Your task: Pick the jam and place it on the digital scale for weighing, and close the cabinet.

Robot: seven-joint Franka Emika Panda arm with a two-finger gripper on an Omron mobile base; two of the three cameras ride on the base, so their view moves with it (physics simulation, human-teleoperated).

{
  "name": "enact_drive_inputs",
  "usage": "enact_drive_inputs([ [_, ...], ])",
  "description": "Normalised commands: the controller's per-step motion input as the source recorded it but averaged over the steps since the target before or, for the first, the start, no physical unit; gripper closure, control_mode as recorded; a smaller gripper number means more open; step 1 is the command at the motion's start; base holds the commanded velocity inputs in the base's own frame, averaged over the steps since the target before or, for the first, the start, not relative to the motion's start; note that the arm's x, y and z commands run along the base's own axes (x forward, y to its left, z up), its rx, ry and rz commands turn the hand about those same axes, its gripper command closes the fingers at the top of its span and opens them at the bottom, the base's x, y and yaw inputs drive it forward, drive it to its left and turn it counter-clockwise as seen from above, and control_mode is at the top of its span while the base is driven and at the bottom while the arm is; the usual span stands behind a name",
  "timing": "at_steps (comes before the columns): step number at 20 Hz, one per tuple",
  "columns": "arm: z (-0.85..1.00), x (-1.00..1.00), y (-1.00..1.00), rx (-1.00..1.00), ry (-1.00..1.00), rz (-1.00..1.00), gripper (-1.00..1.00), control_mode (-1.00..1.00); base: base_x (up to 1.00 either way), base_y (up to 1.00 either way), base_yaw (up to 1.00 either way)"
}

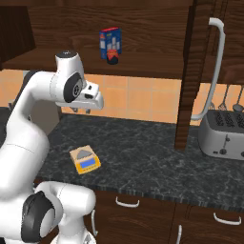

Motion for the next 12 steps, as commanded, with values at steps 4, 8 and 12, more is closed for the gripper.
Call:
enact_drive_inputs([
  [4,0.00,-0.56,0.00,0.00,-0.10,0.00,-1.00,-1.00,0.00,0.00,0.00],
  [8,-0.19,-0.77,0.00,0.00,-0.02,0.01,-1.00,-1.00,0.00,0.00,0.00],
  [12,0.17,-0.62,0.00,0.00,-0.12,0.00,-1.00,-1.00,0.00,0.00,0.00],
])
